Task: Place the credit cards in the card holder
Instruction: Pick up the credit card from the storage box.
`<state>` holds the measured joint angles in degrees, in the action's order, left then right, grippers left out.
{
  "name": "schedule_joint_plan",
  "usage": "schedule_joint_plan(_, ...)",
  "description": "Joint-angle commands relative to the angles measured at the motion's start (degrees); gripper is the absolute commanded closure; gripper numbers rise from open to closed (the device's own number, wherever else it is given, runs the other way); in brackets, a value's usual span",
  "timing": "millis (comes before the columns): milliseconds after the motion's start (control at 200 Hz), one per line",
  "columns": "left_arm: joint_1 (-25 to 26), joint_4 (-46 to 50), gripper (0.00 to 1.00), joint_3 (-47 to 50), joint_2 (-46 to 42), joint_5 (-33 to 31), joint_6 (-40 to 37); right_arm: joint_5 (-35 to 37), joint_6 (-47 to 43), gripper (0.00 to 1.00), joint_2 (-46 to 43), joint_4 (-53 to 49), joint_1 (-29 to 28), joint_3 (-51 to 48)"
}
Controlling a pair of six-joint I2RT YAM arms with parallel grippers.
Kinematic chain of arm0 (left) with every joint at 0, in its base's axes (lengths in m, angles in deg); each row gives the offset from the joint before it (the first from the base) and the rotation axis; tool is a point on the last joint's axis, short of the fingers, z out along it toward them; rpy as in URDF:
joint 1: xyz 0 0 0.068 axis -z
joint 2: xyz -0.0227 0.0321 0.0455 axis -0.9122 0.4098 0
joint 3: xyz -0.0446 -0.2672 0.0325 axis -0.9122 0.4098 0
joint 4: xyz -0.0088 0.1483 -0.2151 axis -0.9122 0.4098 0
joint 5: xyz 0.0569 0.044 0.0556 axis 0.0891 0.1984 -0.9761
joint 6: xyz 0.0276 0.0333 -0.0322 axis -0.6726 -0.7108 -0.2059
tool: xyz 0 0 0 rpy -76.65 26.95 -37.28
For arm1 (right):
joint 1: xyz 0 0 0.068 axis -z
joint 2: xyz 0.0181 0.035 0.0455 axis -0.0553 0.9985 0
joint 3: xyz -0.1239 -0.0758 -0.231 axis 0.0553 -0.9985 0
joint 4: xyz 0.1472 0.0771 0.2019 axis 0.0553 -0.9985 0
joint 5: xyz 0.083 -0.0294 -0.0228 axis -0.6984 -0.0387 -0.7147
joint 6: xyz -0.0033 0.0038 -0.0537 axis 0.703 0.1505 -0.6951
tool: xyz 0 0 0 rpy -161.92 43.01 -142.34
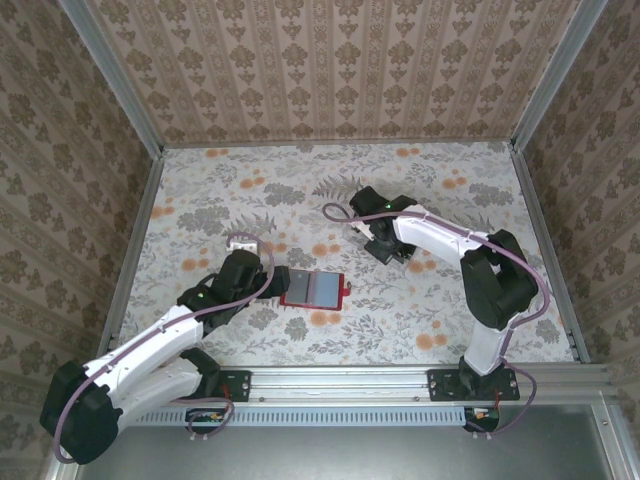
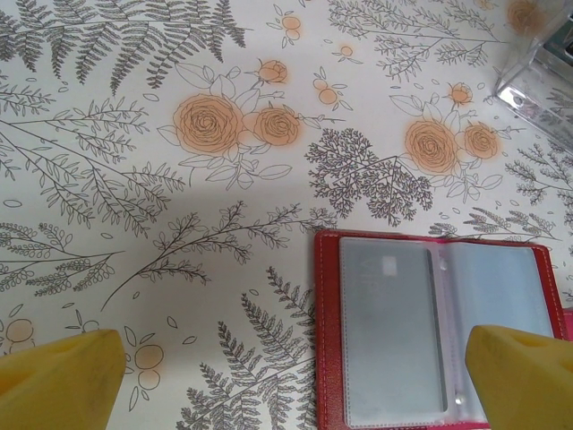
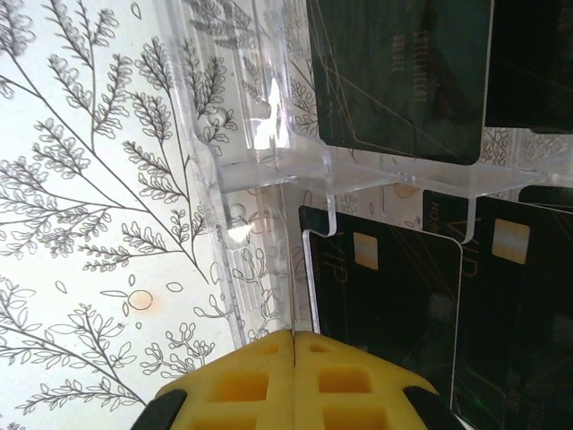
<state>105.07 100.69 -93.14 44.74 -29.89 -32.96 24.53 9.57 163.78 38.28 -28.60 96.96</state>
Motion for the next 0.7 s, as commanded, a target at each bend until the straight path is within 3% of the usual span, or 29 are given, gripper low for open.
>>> schedule_joint_plan(0, -0.3, -1.2, 0.0, -1.3, 0.1, 0.8, -1.1, -1.9, -1.0, 1.0, -2.4, -2.5, -0.1, 2.3)
schedule_joint_plan(540, -0.8, -1.6, 0.0, -2.2, 1.1, 1.4, -1.6, -8.7, 3.6, 1.0, -7.8, -4.9, -0.1, 4.0)
schedule_joint_plan(695, -0.9, -1.5, 0.0, -2.0, 1.3, 0.6, -1.2, -14.6, 8.8, 1.0, -10.8, -3.0, -0.7, 3.6)
